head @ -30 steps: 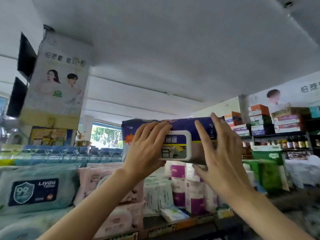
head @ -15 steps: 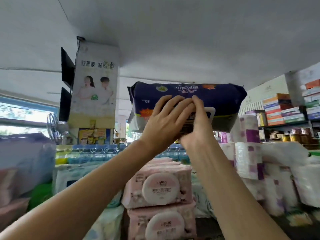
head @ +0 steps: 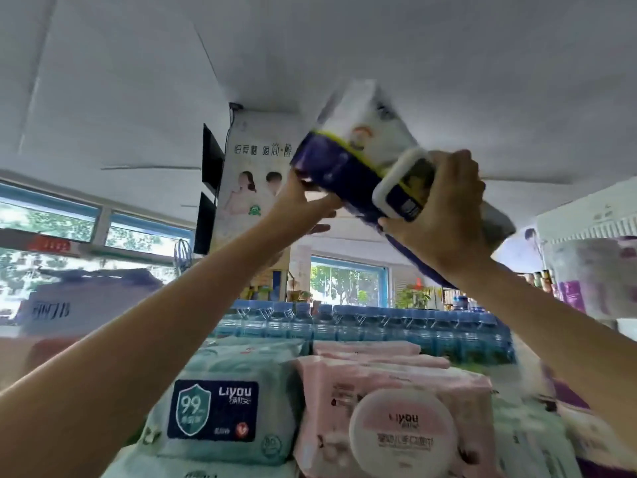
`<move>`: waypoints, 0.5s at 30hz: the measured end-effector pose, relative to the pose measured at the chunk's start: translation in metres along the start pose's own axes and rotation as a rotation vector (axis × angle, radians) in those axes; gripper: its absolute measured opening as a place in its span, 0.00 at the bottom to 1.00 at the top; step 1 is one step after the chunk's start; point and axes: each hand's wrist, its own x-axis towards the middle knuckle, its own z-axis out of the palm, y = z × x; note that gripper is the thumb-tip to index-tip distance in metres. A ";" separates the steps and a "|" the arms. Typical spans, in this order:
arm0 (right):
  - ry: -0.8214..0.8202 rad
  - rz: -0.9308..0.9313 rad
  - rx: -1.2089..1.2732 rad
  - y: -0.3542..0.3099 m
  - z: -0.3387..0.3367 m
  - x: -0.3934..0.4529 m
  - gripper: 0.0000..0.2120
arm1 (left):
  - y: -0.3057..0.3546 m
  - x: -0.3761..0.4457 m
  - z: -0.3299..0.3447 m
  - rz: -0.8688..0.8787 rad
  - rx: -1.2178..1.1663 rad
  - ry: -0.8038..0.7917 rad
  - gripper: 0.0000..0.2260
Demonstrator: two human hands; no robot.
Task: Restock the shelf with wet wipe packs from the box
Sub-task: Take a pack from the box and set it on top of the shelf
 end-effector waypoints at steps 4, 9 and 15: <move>-0.101 -0.505 -0.395 0.003 0.047 0.005 0.37 | -0.054 -0.003 -0.025 -0.313 -0.133 0.165 0.16; -0.270 -0.739 -0.435 0.003 0.103 -0.012 0.39 | -0.086 -0.002 -0.072 -0.157 0.337 0.204 0.32; -0.564 -0.712 -0.368 0.009 0.152 -0.053 0.45 | -0.123 0.015 -0.063 -0.143 0.930 -0.124 0.38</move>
